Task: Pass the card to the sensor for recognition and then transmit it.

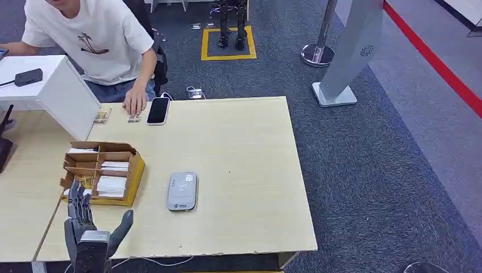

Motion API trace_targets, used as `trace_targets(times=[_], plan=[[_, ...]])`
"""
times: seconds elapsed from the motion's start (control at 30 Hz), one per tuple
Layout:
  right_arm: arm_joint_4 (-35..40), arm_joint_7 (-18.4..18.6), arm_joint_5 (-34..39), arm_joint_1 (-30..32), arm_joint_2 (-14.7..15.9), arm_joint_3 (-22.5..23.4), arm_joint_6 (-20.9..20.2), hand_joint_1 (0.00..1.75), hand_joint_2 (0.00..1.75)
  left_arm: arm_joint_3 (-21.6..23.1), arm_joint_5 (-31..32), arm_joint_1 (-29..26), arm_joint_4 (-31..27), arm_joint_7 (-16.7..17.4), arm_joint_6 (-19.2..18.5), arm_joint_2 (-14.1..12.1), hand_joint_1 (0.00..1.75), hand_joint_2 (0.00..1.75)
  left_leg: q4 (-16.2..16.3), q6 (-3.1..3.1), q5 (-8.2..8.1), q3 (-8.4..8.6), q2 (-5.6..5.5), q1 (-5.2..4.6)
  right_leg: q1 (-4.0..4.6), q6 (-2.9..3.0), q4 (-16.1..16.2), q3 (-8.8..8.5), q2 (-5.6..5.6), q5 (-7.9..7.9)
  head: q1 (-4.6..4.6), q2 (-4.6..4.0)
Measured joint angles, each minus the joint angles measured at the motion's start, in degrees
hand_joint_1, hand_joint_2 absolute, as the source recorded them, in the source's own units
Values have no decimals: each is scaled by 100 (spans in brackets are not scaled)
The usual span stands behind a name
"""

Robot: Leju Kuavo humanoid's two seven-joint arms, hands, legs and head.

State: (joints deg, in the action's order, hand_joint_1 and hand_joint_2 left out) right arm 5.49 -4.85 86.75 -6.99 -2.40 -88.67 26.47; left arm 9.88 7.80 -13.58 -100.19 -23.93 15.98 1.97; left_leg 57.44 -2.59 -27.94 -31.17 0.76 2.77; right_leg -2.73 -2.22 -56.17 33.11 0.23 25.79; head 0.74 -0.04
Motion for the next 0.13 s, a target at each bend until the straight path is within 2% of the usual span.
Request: trace_targets(times=[0.13], plan=[[-4,-31,5,0,0,0,-2,0,0,17,2,2,28,7,0,0,0,175,0,0,0,0,0,0,0,0,0,0,0,0,0,0]])
